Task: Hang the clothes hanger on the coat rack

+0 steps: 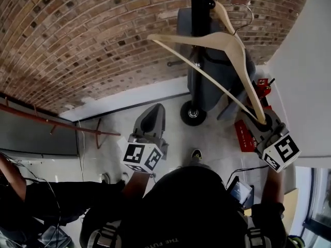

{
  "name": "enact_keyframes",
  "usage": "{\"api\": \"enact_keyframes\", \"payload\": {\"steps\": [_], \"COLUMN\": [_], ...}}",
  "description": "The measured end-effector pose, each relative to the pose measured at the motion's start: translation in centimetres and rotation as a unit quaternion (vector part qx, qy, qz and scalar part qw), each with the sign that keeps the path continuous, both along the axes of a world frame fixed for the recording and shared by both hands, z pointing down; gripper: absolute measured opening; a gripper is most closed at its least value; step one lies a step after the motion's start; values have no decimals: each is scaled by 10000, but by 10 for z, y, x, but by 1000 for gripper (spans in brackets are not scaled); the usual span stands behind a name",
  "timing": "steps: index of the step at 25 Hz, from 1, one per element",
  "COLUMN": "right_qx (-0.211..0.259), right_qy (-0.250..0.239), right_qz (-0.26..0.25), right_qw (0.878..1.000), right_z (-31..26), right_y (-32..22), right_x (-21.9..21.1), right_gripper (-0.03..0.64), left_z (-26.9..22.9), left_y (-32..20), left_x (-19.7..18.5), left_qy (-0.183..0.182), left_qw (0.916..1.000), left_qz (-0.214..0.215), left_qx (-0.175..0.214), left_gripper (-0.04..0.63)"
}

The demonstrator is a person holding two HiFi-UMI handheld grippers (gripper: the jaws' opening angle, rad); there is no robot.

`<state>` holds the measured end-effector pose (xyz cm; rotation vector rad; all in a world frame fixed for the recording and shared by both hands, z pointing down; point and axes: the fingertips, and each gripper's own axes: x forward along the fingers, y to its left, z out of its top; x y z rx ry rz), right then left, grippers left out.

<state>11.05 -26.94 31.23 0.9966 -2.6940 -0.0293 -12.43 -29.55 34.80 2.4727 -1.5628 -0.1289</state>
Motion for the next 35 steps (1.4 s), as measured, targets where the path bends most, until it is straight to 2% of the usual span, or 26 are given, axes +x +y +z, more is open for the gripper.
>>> {"api": "enact_keyframes", "payload": {"steps": [10,19,24,35], "right_qx": [-228,-372,-610,-736], "right_qy": [298,570,714,998], "right_qz": [-707,-1074,-1082,-1021], "right_qw": [9968,9919,9897,9870], "right_z": [-9,-22,-13,-1], "right_y": [-78,-96,-104,-110], "right_x": [25,15,9,1], "right_gripper": [43,43,43,43], "left_z": [-1,-2,-2,-2], "left_y": [-41,-57,-64,-77], "left_x": [23,17,11,-5], "left_qy": [-188,-218,-216,-150], "left_qw": [9995,9994,9997,9999], "left_qz": [-260,-244,-107,-7], "left_qx": [-56,-69,-60,-80], "left_gripper": [23,23,23,23]}}
